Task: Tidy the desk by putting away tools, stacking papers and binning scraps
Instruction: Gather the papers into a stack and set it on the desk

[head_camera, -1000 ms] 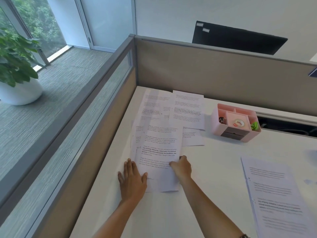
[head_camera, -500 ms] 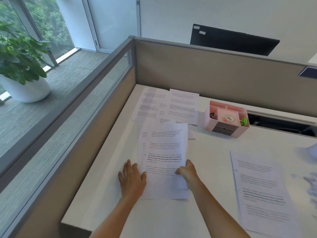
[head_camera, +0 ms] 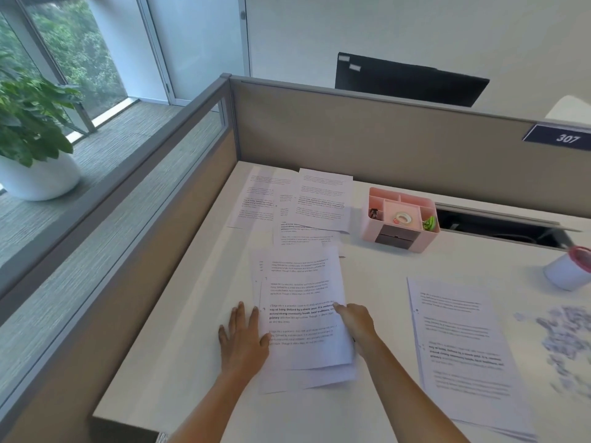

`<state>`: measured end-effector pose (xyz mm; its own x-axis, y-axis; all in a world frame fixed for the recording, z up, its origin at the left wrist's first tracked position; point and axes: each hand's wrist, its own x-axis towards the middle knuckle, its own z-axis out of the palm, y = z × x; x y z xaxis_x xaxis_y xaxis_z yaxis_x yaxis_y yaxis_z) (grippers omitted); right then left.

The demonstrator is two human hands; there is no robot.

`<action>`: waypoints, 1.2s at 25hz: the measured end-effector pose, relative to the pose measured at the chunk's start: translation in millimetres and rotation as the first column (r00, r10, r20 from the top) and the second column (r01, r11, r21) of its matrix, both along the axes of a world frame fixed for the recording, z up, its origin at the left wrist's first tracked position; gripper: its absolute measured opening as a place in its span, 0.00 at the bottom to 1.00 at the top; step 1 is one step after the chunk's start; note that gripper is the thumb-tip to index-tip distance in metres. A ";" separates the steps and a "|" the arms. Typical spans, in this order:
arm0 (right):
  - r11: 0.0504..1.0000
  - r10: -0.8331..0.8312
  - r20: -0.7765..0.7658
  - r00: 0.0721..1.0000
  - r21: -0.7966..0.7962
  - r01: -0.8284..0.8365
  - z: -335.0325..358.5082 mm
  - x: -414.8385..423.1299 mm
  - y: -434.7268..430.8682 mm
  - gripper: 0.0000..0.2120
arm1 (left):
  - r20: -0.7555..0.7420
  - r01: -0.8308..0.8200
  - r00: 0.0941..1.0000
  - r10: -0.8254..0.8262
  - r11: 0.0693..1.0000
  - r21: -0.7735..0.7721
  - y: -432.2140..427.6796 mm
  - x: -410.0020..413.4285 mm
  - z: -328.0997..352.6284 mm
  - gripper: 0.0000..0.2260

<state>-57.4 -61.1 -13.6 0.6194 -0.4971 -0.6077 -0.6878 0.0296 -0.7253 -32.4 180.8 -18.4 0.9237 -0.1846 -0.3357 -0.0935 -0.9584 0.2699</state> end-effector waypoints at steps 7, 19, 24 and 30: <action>1.000 0.022 0.088 0.996 0.016 -0.023 1.9 -5.5 -13.3 0.15 | -0.019 0.079 0.997 -0.080 0.996 -0.048 -3.6 -11.0 -3.4 0.31; 0.923 -0.020 0.511 0.859 0.341 -0.181 57.2 -18.9 -40.4 0.22 | -0.365 -0.385 0.922 0.127 0.203 -0.900 -57.7 39.1 73.4 0.08; 0.975 -0.068 0.672 0.737 0.200 -0.093 114.1 6.2 -50.7 0.15 | -0.206 -0.221 0.968 0.146 0.095 -0.971 -84.5 57.7 129.9 0.08; 0.986 -0.131 0.776 0.617 0.167 -0.001 164.2 26.0 -67.9 0.17 | -0.050 -0.056 0.991 0.120 0.044 -0.997 -97.6 72.2 177.2 0.07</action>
